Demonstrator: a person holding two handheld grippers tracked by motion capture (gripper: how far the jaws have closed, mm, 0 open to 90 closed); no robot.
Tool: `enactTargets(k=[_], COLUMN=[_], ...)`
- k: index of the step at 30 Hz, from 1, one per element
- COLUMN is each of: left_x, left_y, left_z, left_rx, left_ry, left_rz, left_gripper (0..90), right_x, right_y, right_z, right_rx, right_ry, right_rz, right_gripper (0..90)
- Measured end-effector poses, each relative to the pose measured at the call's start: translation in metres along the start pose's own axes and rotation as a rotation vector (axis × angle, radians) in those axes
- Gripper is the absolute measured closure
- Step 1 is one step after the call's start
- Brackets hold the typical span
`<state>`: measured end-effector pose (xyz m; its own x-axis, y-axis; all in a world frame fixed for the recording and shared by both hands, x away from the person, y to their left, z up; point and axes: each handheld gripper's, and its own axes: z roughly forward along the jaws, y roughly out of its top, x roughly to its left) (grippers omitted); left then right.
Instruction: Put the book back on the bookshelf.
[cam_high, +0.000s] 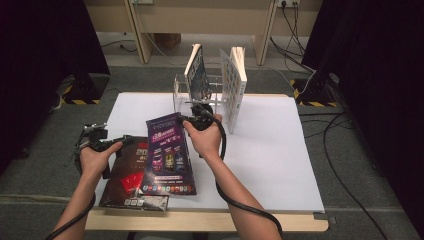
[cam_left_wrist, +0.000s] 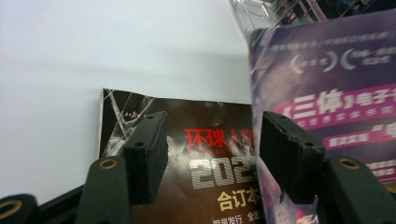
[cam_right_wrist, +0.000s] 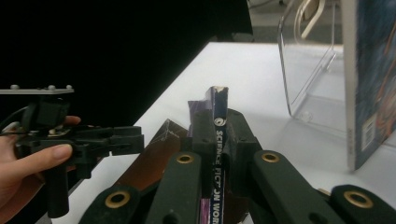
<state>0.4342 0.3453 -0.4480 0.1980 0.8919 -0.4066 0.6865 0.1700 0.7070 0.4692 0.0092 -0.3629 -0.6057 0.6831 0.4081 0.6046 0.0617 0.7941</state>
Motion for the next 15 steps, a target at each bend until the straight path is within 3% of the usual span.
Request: enactTargets(k=[15], left_x=[-0.013], left_y=[0.004], left_z=[-0.001], left_rx=[-0.004], left_ry=[-0.010], left_rz=[0.032], left_gripper=[41.7], right_x=[0.006], right_y=[0.011], right_z=[-0.045], right_rx=[-0.087], right_ry=[-0.046], right_rz=[-0.089], right_gripper=[84.7])
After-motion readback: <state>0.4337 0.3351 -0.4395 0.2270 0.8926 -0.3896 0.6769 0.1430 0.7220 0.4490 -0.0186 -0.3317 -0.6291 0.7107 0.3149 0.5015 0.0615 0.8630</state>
